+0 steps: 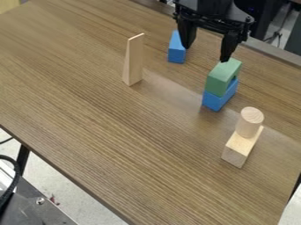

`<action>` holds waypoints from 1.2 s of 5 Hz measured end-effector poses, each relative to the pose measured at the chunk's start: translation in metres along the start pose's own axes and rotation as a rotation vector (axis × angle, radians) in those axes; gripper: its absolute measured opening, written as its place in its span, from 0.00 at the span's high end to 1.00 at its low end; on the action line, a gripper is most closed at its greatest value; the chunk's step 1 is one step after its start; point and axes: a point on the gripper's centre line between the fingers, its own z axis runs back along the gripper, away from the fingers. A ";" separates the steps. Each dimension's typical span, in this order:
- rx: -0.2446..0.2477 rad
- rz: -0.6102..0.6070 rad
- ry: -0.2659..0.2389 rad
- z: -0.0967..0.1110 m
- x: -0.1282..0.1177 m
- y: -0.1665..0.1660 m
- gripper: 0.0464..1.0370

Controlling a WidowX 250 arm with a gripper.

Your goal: Put the blue block in the left on the top of the green block

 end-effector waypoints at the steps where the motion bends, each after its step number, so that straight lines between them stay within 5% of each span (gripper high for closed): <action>1: 0.005 0.000 0.033 -0.010 -0.005 0.001 0.04; 6: 0.028 0.198 -0.003 -0.034 0.052 0.053 0.04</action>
